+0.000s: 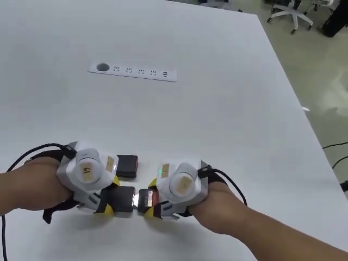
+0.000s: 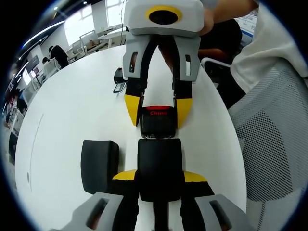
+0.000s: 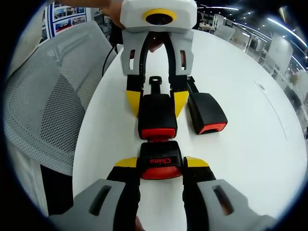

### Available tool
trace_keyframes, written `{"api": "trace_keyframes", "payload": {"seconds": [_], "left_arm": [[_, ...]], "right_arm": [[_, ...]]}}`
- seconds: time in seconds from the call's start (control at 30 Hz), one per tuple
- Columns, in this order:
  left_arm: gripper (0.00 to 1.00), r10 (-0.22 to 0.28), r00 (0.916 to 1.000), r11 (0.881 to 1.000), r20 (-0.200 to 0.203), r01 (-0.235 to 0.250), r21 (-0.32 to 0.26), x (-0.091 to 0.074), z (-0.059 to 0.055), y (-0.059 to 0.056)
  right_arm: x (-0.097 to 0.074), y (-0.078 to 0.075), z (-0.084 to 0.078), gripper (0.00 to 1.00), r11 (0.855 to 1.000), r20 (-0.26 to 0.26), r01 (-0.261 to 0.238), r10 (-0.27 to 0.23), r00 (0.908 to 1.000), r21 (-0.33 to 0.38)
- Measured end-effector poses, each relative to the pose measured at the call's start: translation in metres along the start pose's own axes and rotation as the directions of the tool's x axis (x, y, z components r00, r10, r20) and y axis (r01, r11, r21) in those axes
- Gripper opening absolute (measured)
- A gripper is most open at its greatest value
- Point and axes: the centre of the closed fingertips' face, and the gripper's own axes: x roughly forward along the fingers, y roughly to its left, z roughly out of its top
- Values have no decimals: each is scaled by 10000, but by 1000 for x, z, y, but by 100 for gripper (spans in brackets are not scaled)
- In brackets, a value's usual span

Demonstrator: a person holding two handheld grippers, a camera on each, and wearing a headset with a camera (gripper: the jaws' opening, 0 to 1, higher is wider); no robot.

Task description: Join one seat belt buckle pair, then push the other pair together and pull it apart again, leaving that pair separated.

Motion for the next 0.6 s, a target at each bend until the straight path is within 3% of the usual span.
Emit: {"api": "trace_keyframes", "payload": {"seconds": [0.6], "left_arm": [[32,3,9996,9997,265,3,-228,-1,2,-1]], "right_arm": [[-2,2,-4,31,9993,-378,-86,72,9993,-362]]}}
